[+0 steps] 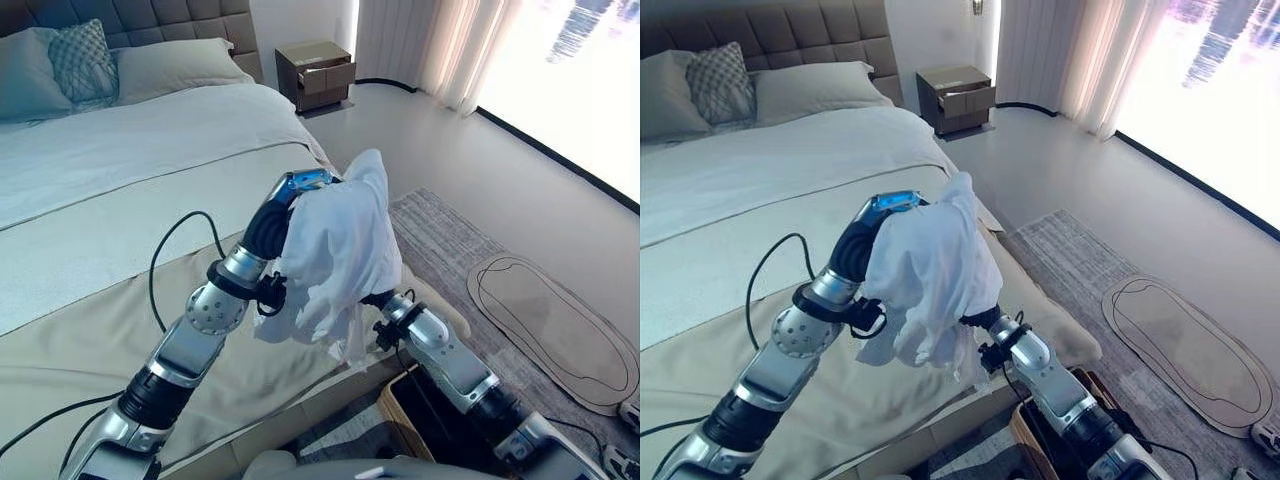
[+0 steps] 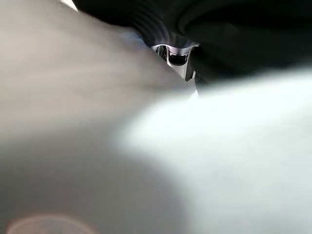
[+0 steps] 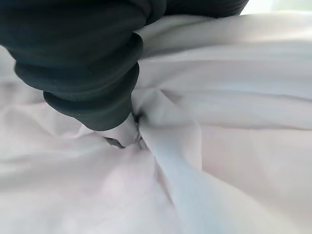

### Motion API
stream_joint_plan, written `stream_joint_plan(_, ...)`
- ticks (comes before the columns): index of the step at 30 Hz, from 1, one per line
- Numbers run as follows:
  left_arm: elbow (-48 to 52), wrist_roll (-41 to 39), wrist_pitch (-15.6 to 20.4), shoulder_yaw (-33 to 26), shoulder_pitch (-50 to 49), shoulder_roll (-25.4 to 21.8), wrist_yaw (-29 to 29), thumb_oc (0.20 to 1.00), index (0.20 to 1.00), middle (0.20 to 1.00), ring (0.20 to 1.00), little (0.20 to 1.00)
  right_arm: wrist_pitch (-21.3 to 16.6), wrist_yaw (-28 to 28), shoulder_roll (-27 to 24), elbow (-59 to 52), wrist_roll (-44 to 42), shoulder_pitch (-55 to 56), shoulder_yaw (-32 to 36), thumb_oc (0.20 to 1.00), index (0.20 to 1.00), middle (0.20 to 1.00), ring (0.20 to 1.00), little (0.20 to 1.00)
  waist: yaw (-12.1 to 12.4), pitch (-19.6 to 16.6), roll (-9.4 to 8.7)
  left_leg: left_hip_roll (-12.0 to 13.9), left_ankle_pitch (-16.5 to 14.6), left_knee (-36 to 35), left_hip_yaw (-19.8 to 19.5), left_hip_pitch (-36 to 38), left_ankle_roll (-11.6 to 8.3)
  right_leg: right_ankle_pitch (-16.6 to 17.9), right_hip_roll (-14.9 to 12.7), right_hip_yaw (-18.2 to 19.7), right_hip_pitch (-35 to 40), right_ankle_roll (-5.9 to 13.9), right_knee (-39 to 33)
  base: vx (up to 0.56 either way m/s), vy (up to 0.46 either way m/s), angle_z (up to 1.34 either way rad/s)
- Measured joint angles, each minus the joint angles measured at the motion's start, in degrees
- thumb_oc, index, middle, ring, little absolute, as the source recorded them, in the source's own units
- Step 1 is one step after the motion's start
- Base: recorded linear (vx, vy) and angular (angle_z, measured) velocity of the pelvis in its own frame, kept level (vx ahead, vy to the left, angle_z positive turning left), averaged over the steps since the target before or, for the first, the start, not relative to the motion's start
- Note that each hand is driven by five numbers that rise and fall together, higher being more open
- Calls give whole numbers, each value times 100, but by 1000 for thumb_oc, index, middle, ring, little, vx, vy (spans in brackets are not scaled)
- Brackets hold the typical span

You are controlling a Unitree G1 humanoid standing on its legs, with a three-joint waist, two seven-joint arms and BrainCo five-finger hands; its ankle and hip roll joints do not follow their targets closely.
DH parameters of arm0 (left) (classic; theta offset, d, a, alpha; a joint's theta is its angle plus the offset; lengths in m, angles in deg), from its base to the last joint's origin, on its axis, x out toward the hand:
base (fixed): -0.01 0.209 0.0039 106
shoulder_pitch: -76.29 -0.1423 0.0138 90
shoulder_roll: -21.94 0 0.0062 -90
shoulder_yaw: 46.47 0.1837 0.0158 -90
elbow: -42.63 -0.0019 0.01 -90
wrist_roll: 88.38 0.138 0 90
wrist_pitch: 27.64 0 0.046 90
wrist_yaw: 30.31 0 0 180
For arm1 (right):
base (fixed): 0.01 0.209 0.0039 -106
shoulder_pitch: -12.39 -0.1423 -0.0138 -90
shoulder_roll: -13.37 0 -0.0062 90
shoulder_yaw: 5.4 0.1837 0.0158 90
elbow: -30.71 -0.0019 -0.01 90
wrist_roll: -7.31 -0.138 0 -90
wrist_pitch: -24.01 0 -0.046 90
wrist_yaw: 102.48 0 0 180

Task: Pick up clothes into the bucket

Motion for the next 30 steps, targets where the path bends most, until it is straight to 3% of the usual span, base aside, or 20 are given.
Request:
stream_joint_plan(4,-389,216,-56,-110,-246,61,-189,200,200,200,200,200,104,56,17,41,-285,250,187,200,200,200,200,200,1,-25,1,5,0,-12,2,6,1,0,4,2,0,0,0,0,0,0)
stream_joint_plan(7,-943,448,-100,-260,-604,259,-236,200,200,200,200,200,70,-186,162,413,-908,762,881,200,200,200,200,200,7,-144,5,-1,2,-80,18,63,2,-1,-5,13,16,1,1,0,0,0)
stream_joint_plan(9,-1285,551,-128,-210,-864,284,-233,445,445,445,445,445,55,-220,141,405,-1292,1003,1042,200,200,200,200,200,-27,-160,8,-3,2,-102,32,88,3,-3,-6,24,30,2,-14,4,2,-3)
stream_joint_plan(10,-1530,654,-153,-179,-972,301,-229,1000,1000,1000,1000,1000,55,-252,93,408,-1408,1050,1061,200,200,200,200,200,-43,-162,6,4,2,-118,47,82,3,-1,4,34,28,2,-57,9,6,-7)
stream_joint_plan(17,-2254,874,-276,-19,-1014,331,-35,1000,1000,1000,1000,1000,15,-378,121,400,-2222,1281,1360,200,200,200,200,200,-160,-174,6,16,6,-206,135,185,9,27,15,79,92,44,-159,0,3,-6)
stream_joint_plan(30,-3073,854,-357,-38,-1446,469,328,1000,1000,1000,1000,1000,-193,-271,337,376,-2521,1398,2322,200,200,200,200,200,-154,-188,9,1,7,-268,162,210,10,37,13,91,116,58,-258,0,0,0)
